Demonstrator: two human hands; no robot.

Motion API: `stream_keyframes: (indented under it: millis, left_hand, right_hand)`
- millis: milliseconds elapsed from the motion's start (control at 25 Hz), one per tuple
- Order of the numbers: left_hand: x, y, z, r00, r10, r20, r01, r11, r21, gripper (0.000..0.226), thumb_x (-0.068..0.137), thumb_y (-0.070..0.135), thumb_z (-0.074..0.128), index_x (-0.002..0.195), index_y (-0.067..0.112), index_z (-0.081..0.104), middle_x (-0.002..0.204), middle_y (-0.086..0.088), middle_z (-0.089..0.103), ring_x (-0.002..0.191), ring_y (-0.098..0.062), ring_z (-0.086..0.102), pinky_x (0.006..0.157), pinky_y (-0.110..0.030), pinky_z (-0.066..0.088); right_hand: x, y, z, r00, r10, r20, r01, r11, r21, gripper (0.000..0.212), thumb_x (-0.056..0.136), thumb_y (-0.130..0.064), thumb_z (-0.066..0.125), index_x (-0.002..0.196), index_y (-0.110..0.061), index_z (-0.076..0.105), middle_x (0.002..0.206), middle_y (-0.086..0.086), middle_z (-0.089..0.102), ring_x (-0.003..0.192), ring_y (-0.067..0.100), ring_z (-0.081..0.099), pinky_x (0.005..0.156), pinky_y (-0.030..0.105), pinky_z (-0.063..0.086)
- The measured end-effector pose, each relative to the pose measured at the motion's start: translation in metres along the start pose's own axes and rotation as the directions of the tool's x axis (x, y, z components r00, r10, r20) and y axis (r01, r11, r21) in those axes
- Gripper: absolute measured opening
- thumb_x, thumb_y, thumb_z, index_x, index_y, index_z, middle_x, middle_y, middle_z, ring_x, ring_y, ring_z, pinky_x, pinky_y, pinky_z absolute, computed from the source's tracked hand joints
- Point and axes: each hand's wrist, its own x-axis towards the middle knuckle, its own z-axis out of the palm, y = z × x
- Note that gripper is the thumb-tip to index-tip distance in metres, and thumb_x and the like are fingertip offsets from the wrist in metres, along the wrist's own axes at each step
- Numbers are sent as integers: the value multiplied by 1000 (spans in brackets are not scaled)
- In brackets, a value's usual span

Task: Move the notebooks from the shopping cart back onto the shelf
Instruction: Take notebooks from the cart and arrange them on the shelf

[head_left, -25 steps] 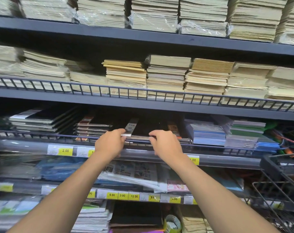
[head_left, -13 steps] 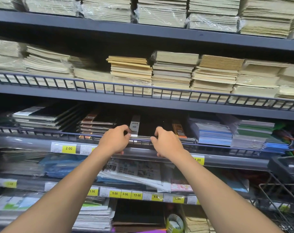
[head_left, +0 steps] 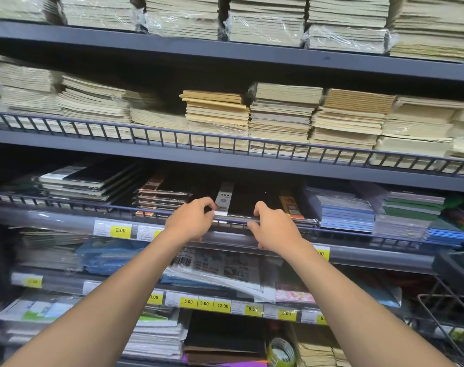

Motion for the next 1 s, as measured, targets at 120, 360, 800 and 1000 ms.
stream_keyframes:
  millis: [120, 360, 800, 1000]
  left_hand:
    - [-3, 0, 0, 1000, 5, -13, -5, 1000, -4, 11, 104, 36, 45, 109, 38, 54, 74, 6, 70, 45, -10, 65, 57, -31, 56]
    - [-17, 5, 4, 998, 0, -62, 4, 997, 71, 14, 106, 35, 38, 112, 38, 51, 64, 5, 63, 59, -18, 65, 51, -30, 44]
    - [-66, -3, -20, 951, -1, -309, 44, 990, 133, 41, 97, 35, 50, 138, 37, 47, 140, 9, 55, 102, -23, 66, 73, -36, 47]
    - [-77, -53, -56, 920, -125, -370, 177, 978, 109, 47, 96, 32, 52, 142, 32, 42, 137, 0, 57, 100, -29, 66, 73, -38, 49]
  right_hand:
    - [-3, 4, 2, 1000, -13, -17, 13, 999, 43, 13, 103, -32, 49, 112, -22, 47, 72, 2, 69, 56, 16, 70, 69, 38, 60]
    - [-8, 8, 11, 989, -92, -114, 82, 993, -89, 11, 106, -26, 46, 108, -17, 50, 72, 5, 65, 62, 28, 64, 62, 43, 59]
    - [-6, -39, 5, 993, 10, -114, -22, 995, -101, 36, 101, -42, 47, 130, -20, 47, 130, 8, 45, 90, 33, 66, 70, 39, 54]
    - [4, -77, 22, 995, -96, -31, 100, 987, 130, 45, 100, -42, 47, 142, -27, 41, 140, 4, 51, 109, 33, 62, 83, 44, 55]
